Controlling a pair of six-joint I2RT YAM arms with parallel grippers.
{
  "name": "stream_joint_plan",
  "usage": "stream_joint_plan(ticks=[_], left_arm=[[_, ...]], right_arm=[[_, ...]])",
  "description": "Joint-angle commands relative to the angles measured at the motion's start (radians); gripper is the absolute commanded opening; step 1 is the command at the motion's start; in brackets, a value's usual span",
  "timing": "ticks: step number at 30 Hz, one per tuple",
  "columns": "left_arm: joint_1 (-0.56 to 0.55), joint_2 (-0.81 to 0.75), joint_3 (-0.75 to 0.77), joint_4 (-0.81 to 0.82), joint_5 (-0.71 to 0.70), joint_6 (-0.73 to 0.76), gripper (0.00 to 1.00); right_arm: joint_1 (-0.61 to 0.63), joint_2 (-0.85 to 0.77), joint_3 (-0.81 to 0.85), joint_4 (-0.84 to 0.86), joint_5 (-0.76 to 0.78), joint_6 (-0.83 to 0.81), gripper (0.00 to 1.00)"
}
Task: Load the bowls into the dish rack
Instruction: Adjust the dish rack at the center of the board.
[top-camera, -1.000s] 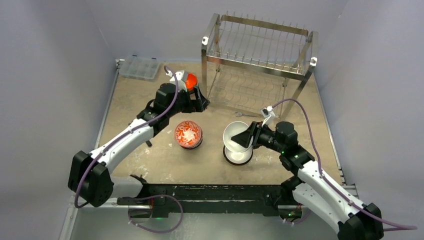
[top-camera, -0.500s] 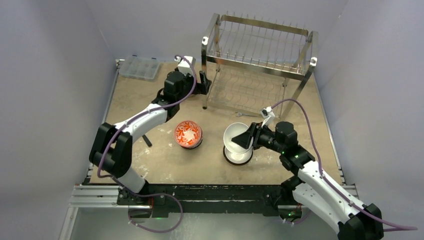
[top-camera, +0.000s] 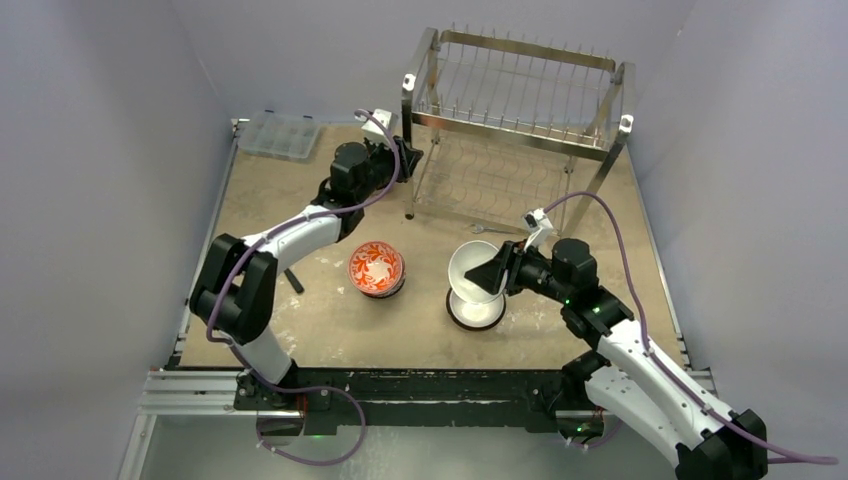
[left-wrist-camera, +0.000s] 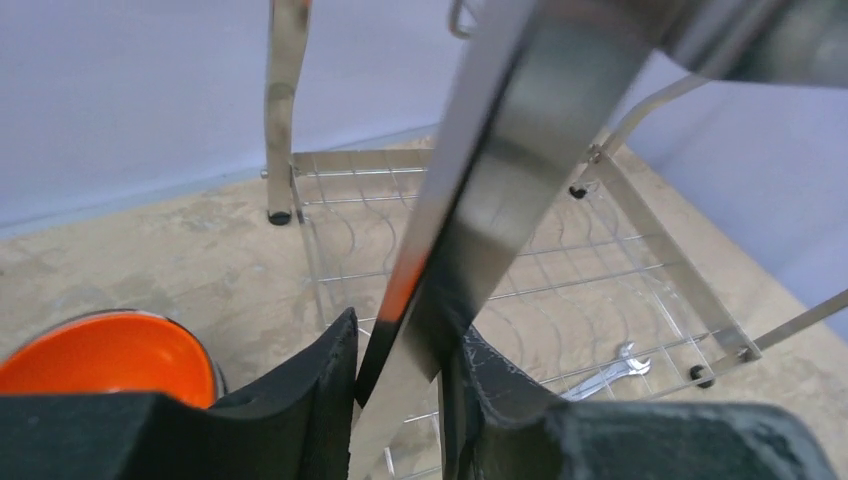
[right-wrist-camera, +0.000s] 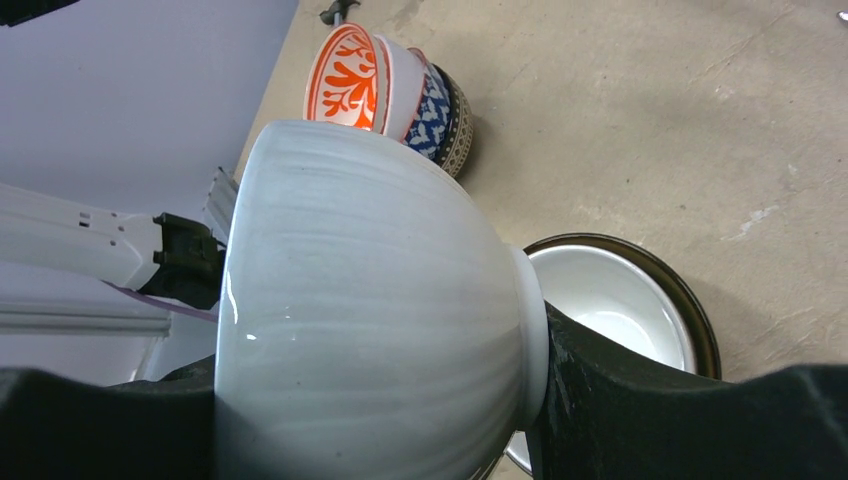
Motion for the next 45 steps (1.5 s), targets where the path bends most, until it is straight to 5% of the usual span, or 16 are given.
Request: stream_joint_plan(ticks=[1,7,14,29,34,40,45], left_arm=[[0.003,-0.098,-0.046,0.033,0.054,-0.093,0.17],[-0.065,-0.205,-0.125,-0.063,-0.002,-0.125,0.0],[-0.193,-0.305,-0.23,-0.127,-0.164,-0.281,0.0],[-0.328,-0.382,-0.265,-0.291,-0.206,-0.451,0.0],[-0.327,-0.471,-0.31,-0.295,-0.25,-0.45,0.29],[-0.326,-0.577,-0.335,-0.37,-0.279,-0.407,0.8],[-0.318,-0.653,-0.336,-0.47,-0.26,-0.343,0.98]], right_arm=[[0.005,-0.002,0.073,0.026,0.036,-0.044,0.0],[0.004,0.02,0.059,0.028,0.064,-0.057,0.0],[0.004,0.048,0.066,0.021,0.142,-0.073,0.0],[0.003,0.17,0.101,0.037,0.27,-0.13,0.0],[0.002,0.228,0.137,0.058,0.274,-0.136,0.0],[-0.003,0.283,0.182,0.084,0.249,-0.139,0.0],[-0.021,0.344,0.23,0.106,0.209,-0.142,0.0]])
